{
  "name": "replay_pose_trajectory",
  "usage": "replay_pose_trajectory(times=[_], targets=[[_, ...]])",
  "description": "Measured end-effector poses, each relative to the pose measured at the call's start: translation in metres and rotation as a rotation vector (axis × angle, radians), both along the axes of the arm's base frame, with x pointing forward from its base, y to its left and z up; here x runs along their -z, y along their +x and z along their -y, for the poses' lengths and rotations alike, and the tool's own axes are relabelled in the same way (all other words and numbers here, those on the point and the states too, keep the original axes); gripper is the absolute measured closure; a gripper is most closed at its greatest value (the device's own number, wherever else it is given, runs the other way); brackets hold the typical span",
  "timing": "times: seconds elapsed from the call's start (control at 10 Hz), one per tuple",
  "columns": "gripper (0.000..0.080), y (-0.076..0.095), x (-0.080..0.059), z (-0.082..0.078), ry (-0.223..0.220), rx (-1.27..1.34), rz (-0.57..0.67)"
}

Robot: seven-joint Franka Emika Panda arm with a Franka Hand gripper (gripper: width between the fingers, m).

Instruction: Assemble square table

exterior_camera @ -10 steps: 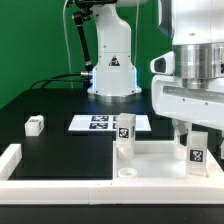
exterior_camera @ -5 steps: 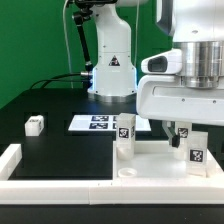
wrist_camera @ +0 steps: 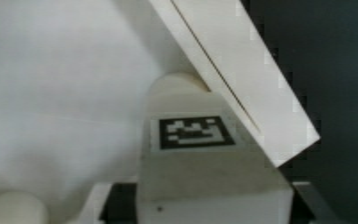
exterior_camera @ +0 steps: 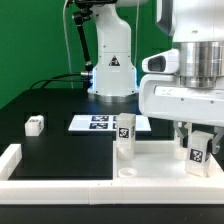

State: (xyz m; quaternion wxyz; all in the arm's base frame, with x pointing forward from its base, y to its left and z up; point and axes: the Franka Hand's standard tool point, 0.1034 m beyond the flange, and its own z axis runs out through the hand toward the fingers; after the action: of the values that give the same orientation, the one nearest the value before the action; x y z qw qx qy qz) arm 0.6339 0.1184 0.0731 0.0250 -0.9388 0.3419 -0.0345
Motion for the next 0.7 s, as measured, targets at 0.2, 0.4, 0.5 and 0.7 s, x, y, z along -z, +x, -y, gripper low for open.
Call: replay_pose_trajectory(times=[0.2,0.4,0.5,0.7], targets=[[0.0509,-0.0017,0.0006,0.0035,0.028,0.295,-0.021],[0.0509,-0.0031,0.0025,0.0063,0.102,0.671,-0.045],[0.0509,-0.0035,0.0026,0.0055,0.128,0.800,-0.058],[0.0509,-0.0037,0.0024,0.0020,0.139,0.927,-0.066]])
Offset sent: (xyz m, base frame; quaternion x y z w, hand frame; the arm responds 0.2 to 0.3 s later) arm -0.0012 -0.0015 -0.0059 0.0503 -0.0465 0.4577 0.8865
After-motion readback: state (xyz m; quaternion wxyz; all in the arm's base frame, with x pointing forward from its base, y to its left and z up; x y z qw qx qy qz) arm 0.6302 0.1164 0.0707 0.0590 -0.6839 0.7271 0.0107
